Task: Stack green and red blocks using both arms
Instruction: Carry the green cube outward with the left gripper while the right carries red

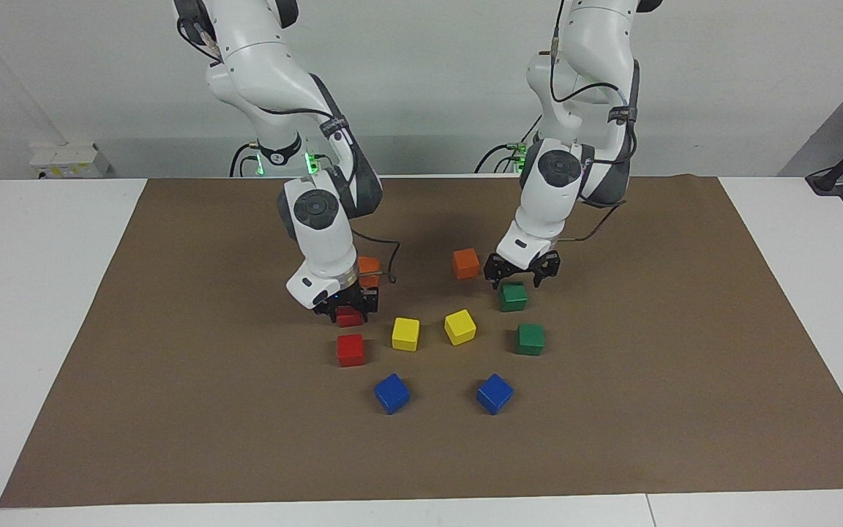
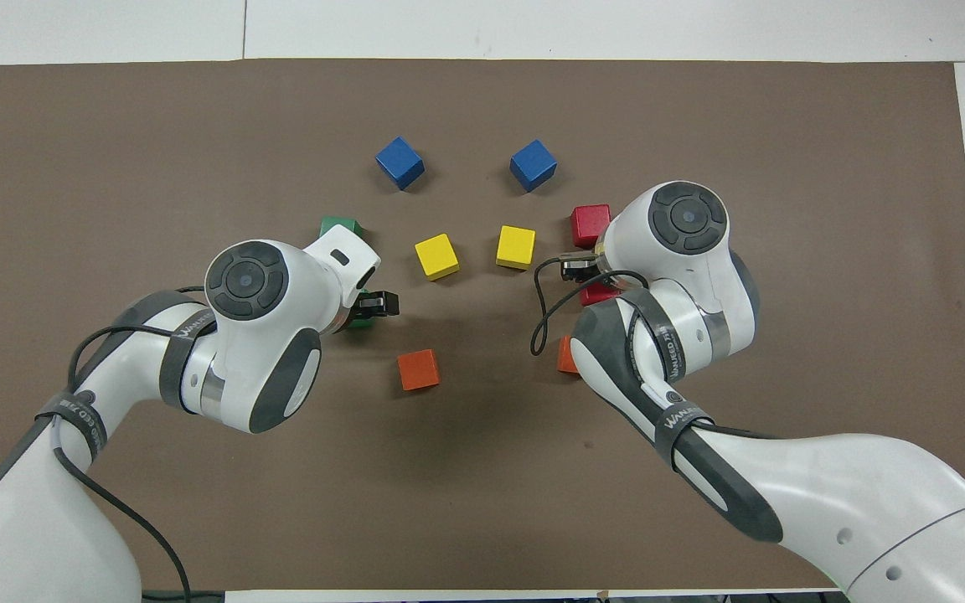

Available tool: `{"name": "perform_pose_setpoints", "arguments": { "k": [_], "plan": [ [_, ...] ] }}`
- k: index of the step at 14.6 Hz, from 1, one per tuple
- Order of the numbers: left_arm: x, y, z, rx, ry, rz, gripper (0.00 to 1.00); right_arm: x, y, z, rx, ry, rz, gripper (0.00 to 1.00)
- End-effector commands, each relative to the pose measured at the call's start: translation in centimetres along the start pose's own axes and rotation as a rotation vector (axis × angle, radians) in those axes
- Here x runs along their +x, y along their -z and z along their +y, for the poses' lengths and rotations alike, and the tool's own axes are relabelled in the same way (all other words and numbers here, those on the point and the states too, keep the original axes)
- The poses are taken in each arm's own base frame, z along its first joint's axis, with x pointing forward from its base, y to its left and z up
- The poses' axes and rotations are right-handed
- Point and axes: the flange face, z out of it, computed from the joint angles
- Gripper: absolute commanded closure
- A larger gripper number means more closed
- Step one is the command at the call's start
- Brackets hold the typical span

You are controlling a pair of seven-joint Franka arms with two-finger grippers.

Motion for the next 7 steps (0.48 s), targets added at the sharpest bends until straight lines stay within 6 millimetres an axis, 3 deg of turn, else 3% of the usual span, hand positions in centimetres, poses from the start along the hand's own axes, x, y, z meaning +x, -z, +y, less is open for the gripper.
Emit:
{"name": "perform_pose_setpoints", "arguments": {
  "k": [1, 3, 5, 6, 7],
  "plan": [
    [-0.1, -1.6, 0.8, -0.005, 0.013, 0.000, 0.00, 1.8, 4.5, 1.3, -0.026, -0.028, -0.037, 1.00],
    [-0.3, -2.1, 0.8, -0.001, 0.005, -0.008, 0.00, 4.0, 10.1, 3.6, -0.035, -0.028, -0.054, 1.00],
    [-0.3, -2.6, 0.8, 0.002, 0.004, -0.014, 0.00, 5.5, 12.9, 8.6, -0.030, 0.009, -0.035, 1.00],
    [-0.3, -2.6, 0.8, 0.000, 0.004, -0.011, 0.05, 6.0, 13.4, 11.3, -0.021, 0.026, -0.030, 1.00],
    [-0.3, -2.7, 0.8, 0.001, 0.006, -0.012, 0.22, 6.5, 13.5, 14.0, -0.017, 0.030, -0.030, 1.00]
  ]
}}
